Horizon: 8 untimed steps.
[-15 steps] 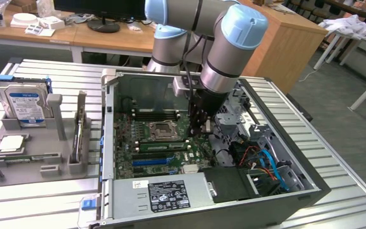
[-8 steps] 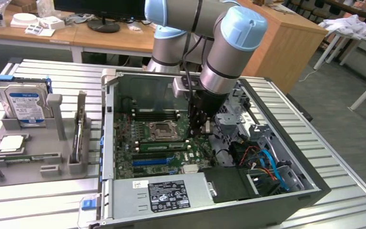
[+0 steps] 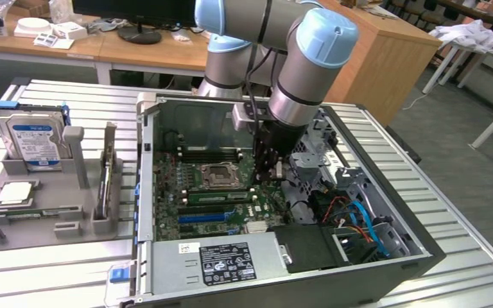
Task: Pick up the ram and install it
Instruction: 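Press down the ram until it locks into place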
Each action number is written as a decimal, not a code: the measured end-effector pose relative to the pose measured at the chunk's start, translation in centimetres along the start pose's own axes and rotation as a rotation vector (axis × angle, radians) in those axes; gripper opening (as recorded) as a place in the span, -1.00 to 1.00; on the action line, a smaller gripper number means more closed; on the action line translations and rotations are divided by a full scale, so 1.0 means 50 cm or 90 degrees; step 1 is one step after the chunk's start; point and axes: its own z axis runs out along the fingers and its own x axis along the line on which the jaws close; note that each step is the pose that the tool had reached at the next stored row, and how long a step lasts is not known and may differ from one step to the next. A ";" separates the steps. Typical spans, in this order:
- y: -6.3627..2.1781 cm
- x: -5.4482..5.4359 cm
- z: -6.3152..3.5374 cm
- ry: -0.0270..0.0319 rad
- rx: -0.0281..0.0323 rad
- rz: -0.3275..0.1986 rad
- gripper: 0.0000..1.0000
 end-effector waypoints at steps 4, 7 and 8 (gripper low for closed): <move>0.000 0.000 0.006 0.0001 0.0000 0.000 -0.79; -0.001 0.001 0.013 0.0000 0.0000 0.000 -0.79; -0.001 0.001 0.015 0.0000 0.0000 0.000 -0.79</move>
